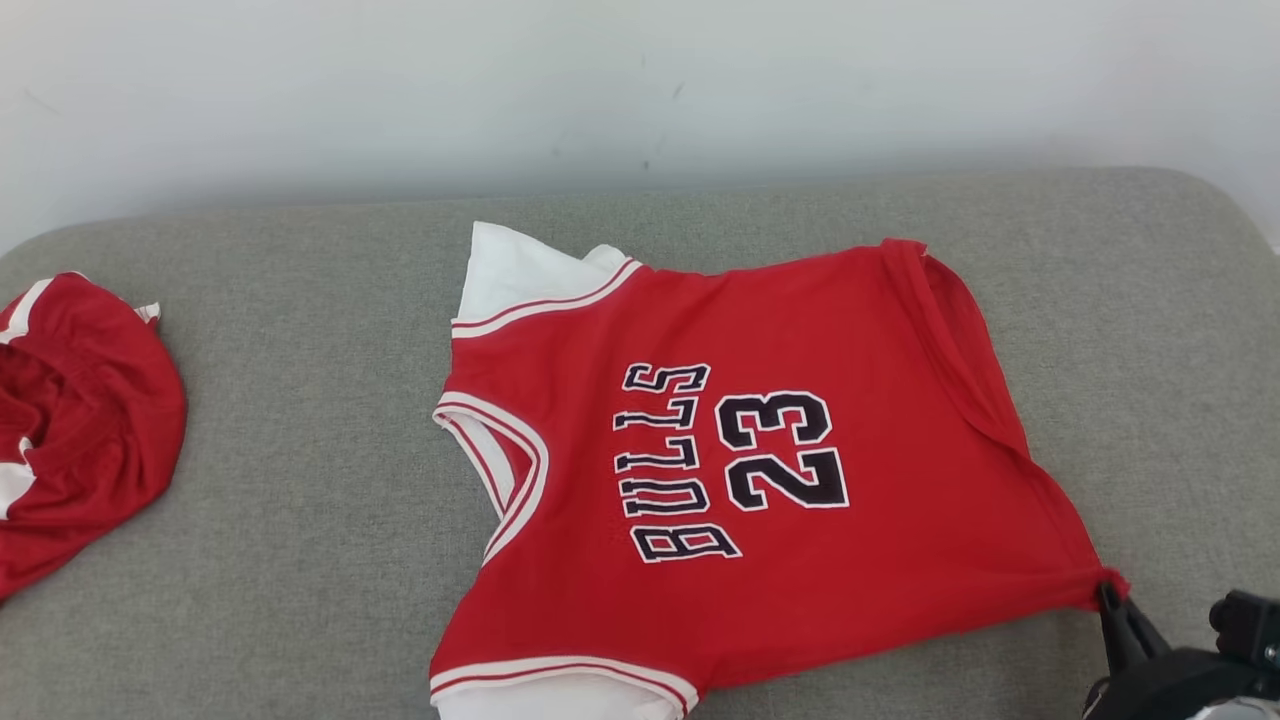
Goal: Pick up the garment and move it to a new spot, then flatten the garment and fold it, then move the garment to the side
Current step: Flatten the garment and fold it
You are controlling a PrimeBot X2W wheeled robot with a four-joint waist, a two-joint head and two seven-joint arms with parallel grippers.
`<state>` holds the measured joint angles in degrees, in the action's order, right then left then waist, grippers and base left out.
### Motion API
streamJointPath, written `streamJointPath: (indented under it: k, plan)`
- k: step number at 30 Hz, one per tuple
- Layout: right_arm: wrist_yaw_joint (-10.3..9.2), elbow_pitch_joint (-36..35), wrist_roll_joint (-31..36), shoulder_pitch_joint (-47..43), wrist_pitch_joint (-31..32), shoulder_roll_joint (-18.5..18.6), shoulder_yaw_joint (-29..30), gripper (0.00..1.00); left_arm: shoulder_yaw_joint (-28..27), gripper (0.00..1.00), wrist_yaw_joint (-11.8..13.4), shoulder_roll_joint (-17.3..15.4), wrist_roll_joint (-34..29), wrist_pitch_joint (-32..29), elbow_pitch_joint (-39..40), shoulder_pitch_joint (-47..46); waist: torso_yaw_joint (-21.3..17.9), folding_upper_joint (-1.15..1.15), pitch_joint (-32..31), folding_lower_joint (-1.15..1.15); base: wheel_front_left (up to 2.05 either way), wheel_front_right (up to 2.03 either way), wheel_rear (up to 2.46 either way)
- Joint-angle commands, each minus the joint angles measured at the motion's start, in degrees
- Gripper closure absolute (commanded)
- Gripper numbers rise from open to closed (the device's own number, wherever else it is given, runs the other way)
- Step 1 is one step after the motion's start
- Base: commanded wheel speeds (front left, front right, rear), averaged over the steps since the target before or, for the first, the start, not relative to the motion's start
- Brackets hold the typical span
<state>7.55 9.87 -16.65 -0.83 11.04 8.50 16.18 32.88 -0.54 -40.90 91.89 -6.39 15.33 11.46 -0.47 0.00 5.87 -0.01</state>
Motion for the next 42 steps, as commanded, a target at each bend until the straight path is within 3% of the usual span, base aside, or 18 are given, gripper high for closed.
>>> streamJointPath:
  k: [1,11,18,20,27,36,42]
  plan:
    - [-0.09,-1.1,0.4,-1.7,1.3,-0.5,0.5,1.0,0.5,1.0,0.5,-0.4,0.6,-0.6,0.4,1.2,-0.2,0.0,-0.2,0.01,0.0,0.0,0.0]
    - [-0.1,-6.5,0.2,-8.3,8.5,-2.6,3.1,1.0,0.7,1.0,2.9,-1.8,0.2,-0.6,0.9,3.1,-1.0,0.0,-0.5,0.01,0.0,0.0,0.0]
    - [-0.1,-10.7,-0.4,-6.4,7.1,-3.9,3.1,1.0,-1.1,1.0,-1.8,-0.2,-6.3,4.1,-1.4,-1.8,-1.5,0.0,0.2,0.01,0.0,0.0,0.0]
    - [-0.1,-10.9,-0.5,-5.6,6.6,-4.0,2.9,1.0,-1.0,1.0,-2.1,0.1,-7.9,4.3,-2.2,-3.3,-1.5,0.0,0.4,0.01,0.0,0.0,0.0]
    - [-0.1,-10.5,-0.1,0.2,3.2,-4.8,1.5,1.0,-0.2,1.0,-3.9,6.5,-17.4,8.0,-8.7,-16.7,-0.7,0.0,2.5,0.01,0.0,0.0,0.0]
    - [-0.1,-6.5,2.7,6.9,-0.6,-5.2,1.6,1.0,3.5,1.0,-3.3,14.9,-31.1,13.4,-21.1,-31.7,-0.1,0.0,6.2,0.01,0.0,0.0,0.0]
    - [-0.1,-3.6,4.7,9.8,-2.6,-5.4,3.9,1.0,4.8,1.0,-3.4,18.8,-36.3,17.4,-26.6,-37.6,0.1,0.0,7.9,0.01,0.0,0.0,0.0]
